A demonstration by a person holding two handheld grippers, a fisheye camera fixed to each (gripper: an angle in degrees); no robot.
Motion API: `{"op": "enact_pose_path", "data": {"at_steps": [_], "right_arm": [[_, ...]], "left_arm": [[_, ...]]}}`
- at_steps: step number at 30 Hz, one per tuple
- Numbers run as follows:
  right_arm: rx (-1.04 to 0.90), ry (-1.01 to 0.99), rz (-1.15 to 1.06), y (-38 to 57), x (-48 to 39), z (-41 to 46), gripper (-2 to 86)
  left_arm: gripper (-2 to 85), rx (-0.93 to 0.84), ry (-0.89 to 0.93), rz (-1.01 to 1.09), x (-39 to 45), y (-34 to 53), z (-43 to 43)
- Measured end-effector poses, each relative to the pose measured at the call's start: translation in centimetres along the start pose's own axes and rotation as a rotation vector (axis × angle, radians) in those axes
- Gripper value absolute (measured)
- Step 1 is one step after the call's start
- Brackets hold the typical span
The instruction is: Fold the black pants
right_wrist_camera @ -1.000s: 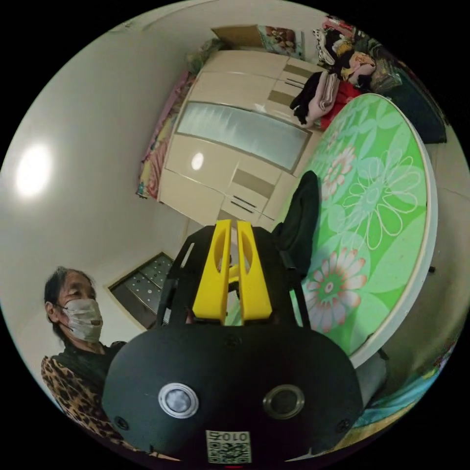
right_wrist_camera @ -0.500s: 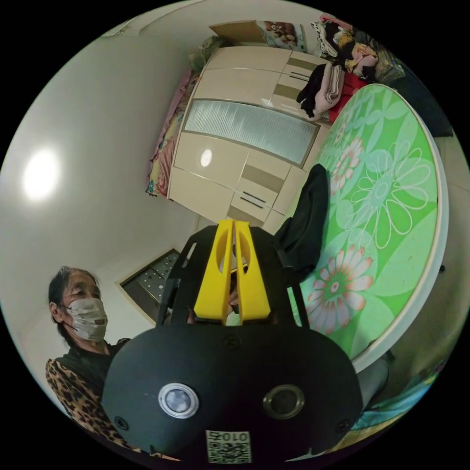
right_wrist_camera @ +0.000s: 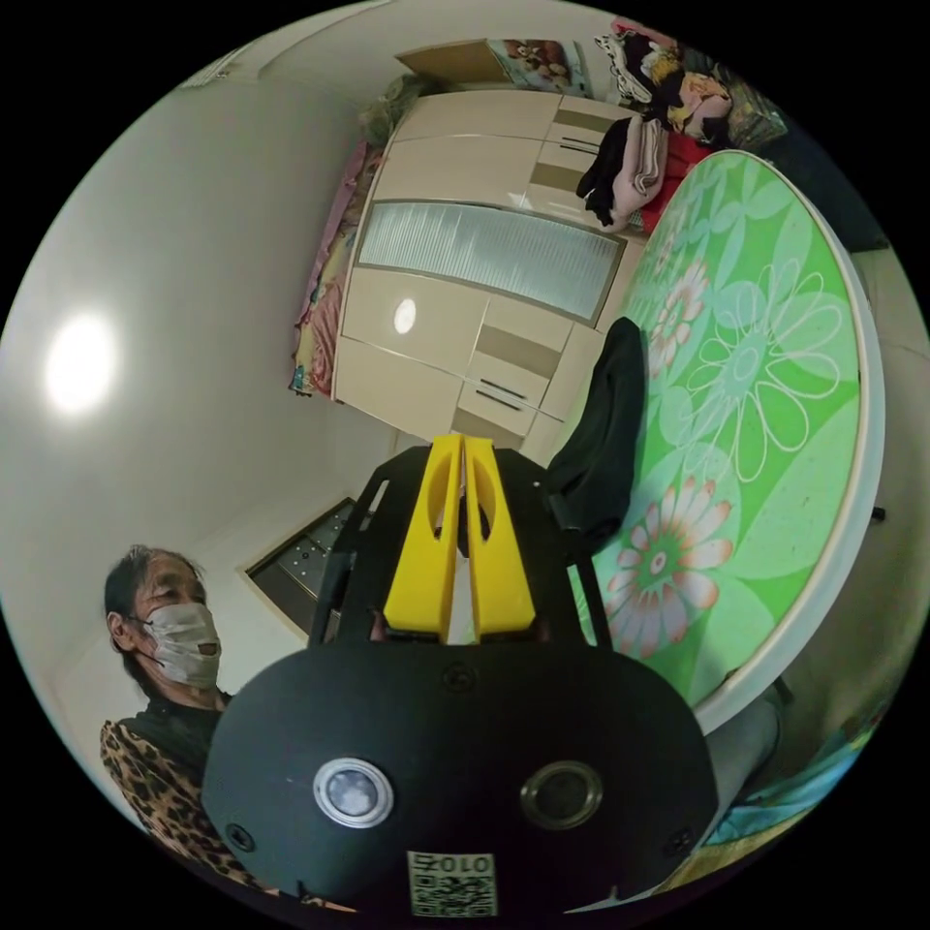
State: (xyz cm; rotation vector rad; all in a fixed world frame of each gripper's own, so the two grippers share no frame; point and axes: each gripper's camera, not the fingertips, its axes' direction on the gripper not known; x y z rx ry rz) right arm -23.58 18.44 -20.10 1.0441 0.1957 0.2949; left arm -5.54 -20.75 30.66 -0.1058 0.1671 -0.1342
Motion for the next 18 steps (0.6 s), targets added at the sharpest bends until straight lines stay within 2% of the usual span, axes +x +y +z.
{"op": "enact_pose_path", "data": {"at_steps": [3,7,14,18], "right_arm": [[0.009,0.018,-0.002,0.0,0.4,0.1,2.3],[-0.001,0.026,0.01,0.0,1.0,0.5,2.4],[-0.082,0.132,0.052,-0.2,2.0,2.3,2.9],[-0.137,0.114,0.004,-0.1,2.2,3.3,3.4]], "left_arm": [[-0.2,0.005,-0.101,-0.16,-8.4,0.8,-3.1],[-0.2,-0.104,-0.106,-0.262,-15.0,3.1,-3.3],[-0.2,-0.172,-0.031,-0.351,-19.4,5.7,-2.6],[-0.2,-0.058,-0.083,-0.382,-19.3,6.7,-5.7]]}}
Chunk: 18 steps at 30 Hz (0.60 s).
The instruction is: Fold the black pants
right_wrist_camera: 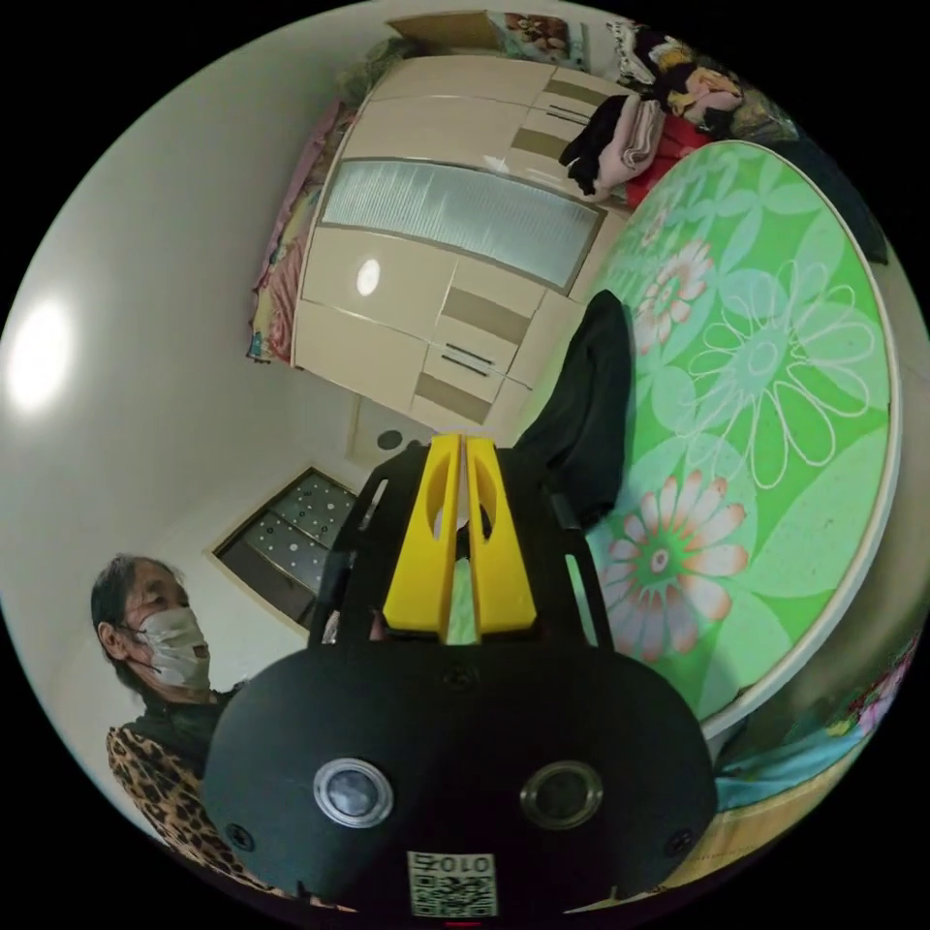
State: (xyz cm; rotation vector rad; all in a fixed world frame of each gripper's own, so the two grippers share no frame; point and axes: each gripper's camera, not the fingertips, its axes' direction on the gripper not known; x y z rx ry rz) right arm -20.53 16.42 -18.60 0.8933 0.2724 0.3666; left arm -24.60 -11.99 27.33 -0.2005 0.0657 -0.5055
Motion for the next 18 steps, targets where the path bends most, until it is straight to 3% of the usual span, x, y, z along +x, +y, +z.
{"op": "enact_pose_path", "data": {"at_steps": [5,7,11,14,18], "right_arm": [[0.024,-0.054,0.038,0.1,1.4,0.3,3.6],[0.01,-0.052,0.052,0.0,1.7,0.7,3.6],[-0.001,0.146,0.072,0.0,1.1,1.7,3.6],[0.03,0.262,0.064,0.3,0.4,2.0,4.5],[0.018,0.396,0.036,0.6,-0.2,3.2,6.7]], "left_arm": [[-0.1,0.104,-0.094,0.033,1.4,1.7,-2.5],[-0.1,0.016,-0.086,-0.009,0.6,1.0,-2.2],[0.0,0.071,-0.035,0.019,2.4,2.3,-3.9],[0.3,-0.036,0.044,0.215,8.7,4.6,-2.6],[2.1,-0.189,0.079,0.625,22.1,9.7,1.5]]}}
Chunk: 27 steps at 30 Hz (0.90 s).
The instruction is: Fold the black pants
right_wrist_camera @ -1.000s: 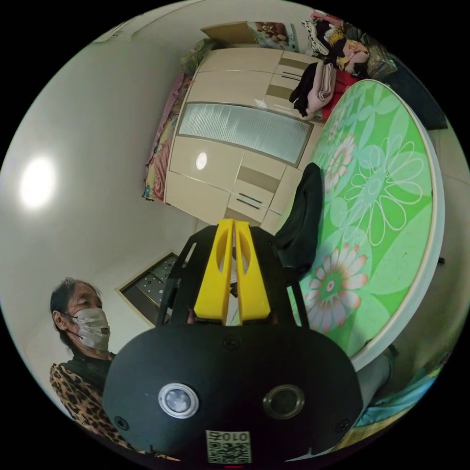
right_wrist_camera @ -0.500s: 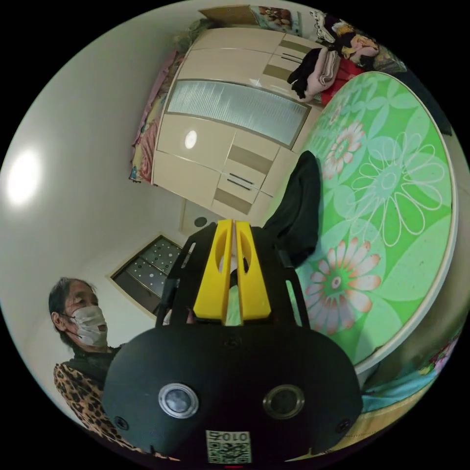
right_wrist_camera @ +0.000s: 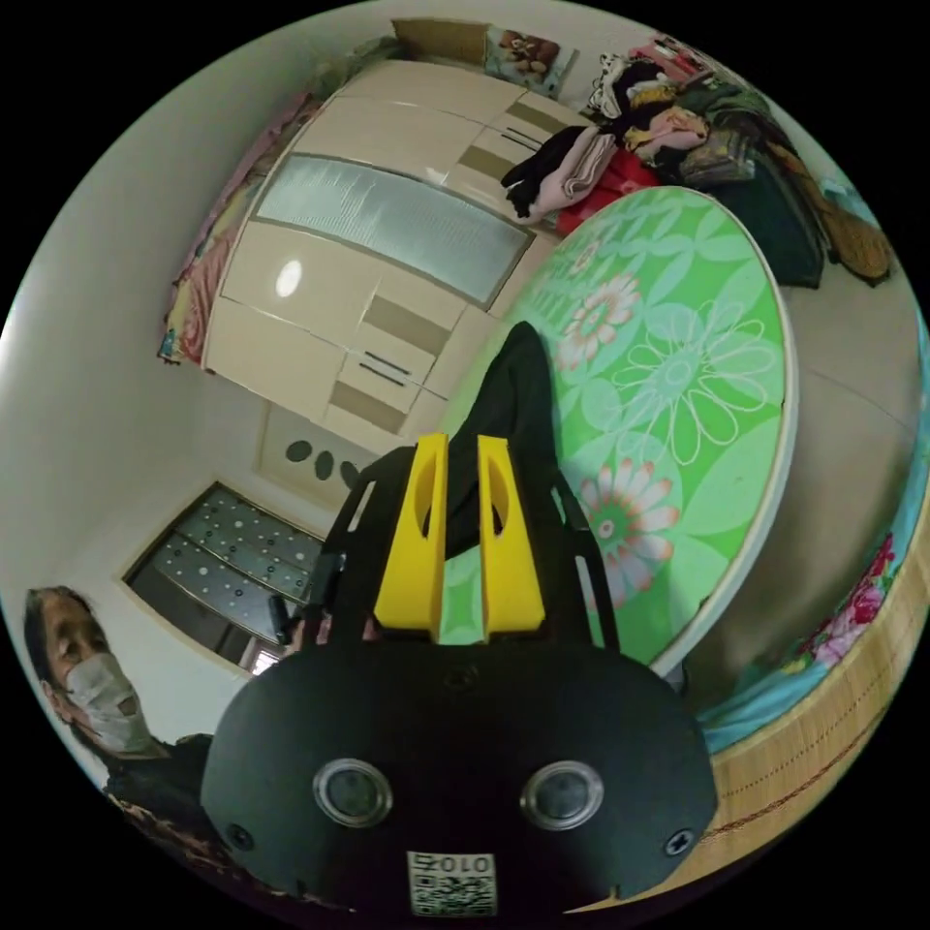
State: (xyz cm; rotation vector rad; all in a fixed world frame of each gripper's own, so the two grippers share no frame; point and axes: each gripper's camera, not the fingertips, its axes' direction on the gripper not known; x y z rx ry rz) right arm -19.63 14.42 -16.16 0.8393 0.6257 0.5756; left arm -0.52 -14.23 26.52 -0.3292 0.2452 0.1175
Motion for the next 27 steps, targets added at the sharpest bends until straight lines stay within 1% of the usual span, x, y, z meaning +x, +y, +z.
{"op": "enact_pose_path", "data": {"at_steps": [1,2,3,4,5,7,8,10,12,13,15,17,21,25,27], "right_arm": [[-0.011,0.031,-0.002,0.0,-0.1,0.3,6.9],[-0.032,0.086,-0.003,0.0,-0.4,0.8,7.4],[-0.063,0.099,0.005,-0.1,-0.4,1.3,7.8],[-0.074,0.095,0.007,-0.2,-0.3,1.4,8.0],[-0.075,0.076,0.007,-0.2,-0.1,1.6,8.2],[-0.068,0.055,0.021,-0.2,0.4,1.5,7.8],[-0.061,0.058,0.038,-0.2,0.7,1.5,7.3],[-0.005,0.054,0.075,-0.1,1.3,1.0,6.3],[0.114,0.034,0.135,0.6,2.1,-0.1,5.4],[0.124,0.023,0.136,0.7,2.2,-0.2,5.3],[0.084,-0.021,0.143,0.4,2.7,0.3,6.7],[0.024,-0.024,0.14,-0.1,2.8,0.9,8.0],[-0.034,0.07,0.081,-0.4,1.6,2.0,8.9],[-0.068,0.114,0.068,-0.7,1.2,2.7,8.2],[-0.127,0.15,0.106,-1.2,1.6,3.4,6.4]], "left_arm": [[3.2,-0.036,0.005,0.103,4.0,-1.2,1.8],[3.6,-0.055,0.007,0.155,6.0,-1.9,2.8],[4.5,-0.091,-0.004,0.259,10.0,-3.0,4.8],[5.3,-0.111,-0.036,0.357,14.1,-3.9,6.9],[5.7,-0.117,-0.052,0.401,16.0,-4.3,7.9],[6.6,-0.127,-0.066,0.542,23.1,-5.7,11.7],[6.8,-0.133,-0.06,0.576,24.8,-6.0,12.6],[7.4,-0.141,-0.075,0.677,30.8,-7.0,16.6],[7.9,-0.177,-0.062,0.732,34.4,-7.8,19.7],[8.2,-0.204,-0.06,0.746,36.3,-8.4,21.6],[8.6,-0.237,-0.072,0.761,38.5,-9.1,24.0],[8.8,-0.25,-0.077,0.764,40.1,-9.7,25.7],[8.7,-0.301,-0.109,0.78,42.4,-10.1,29.0],[7.3,-0.275,-0.129,0.782,44.0,-10.2,30.3],[6.0,-0.267,-0.136,0.791,44.5,-10.3,30.8]]}}
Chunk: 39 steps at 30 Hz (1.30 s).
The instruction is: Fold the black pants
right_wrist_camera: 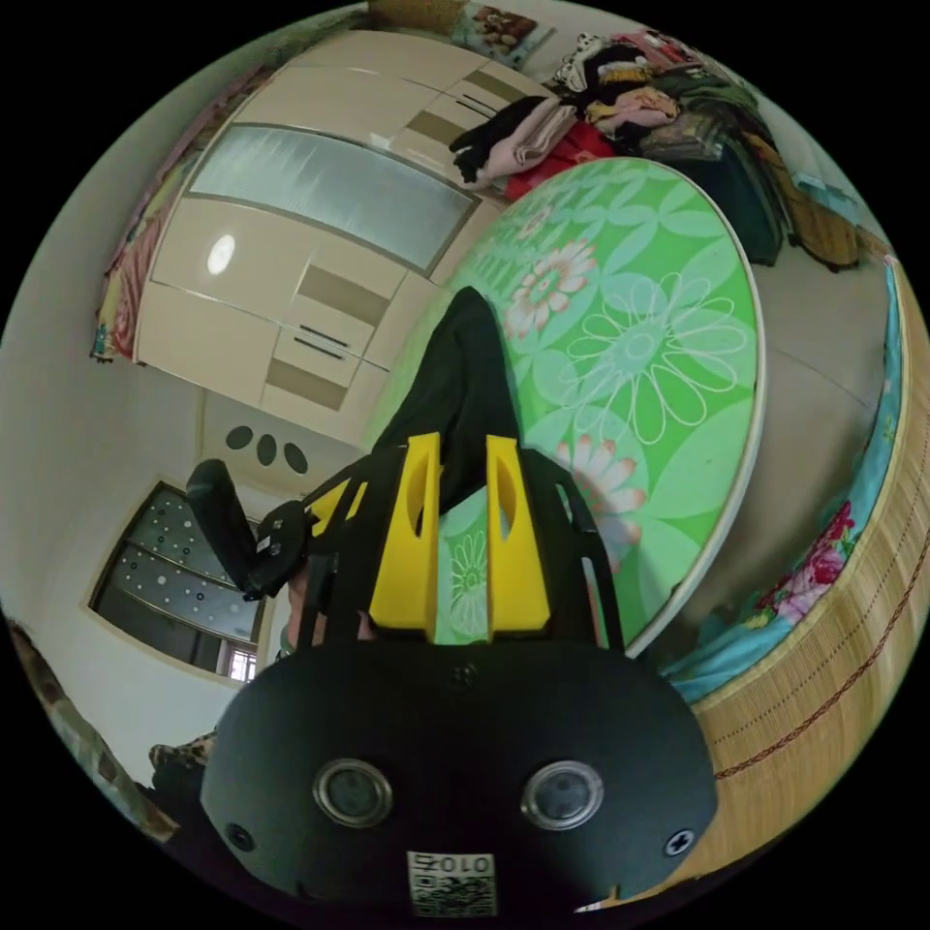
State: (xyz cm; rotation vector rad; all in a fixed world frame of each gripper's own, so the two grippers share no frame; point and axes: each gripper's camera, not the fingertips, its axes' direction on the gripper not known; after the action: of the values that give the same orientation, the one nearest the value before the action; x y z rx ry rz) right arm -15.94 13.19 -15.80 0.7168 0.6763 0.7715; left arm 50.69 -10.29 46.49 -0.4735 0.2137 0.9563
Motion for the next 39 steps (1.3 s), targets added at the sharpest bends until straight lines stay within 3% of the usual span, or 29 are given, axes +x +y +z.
{"op": "enact_pose_path", "data": {"at_steps": [4,8,16,19,28,32,39], "right_arm": [[-0.044,0.057,0.019,-0.5,-0.2,0.5,3.9],[-0.046,0.052,0.02,-0.4,0.0,0.3,3.3],[-0.046,0.034,-0.003,-0.3,0.2,-0.6,2.9],[-0.016,0.021,0.023,0.0,0.9,-1.5,2.8],[0.026,-0.083,0.059,0.5,2.6,-3.8,2.5],[0.006,-0.253,0.072,1.9,4.8,-5.2,2.3],[-0.042,-0.103,0.023,2.2,4.2,-5.8,1.8]], "left_arm": [[2.3,0.028,-0.021,-0.063,-0.4,-0.2,0.6],[0.6,0.068,0.078,-0.156,-2.4,0.5,0.7],[-0.2,0.185,0.623,-0.441,-11.1,5.3,2.9],[-0.2,0.151,0.71,-0.432,-11.8,6.6,4.6],[-0.3,0.181,0.594,-0.508,-14.2,16.4,2.2],[-0.3,0.162,0.555,-0.499,-14.1,22.3,0.5],[-0.3,0.184,0.663,-0.431,-12.1,30.7,-1.4]]}}
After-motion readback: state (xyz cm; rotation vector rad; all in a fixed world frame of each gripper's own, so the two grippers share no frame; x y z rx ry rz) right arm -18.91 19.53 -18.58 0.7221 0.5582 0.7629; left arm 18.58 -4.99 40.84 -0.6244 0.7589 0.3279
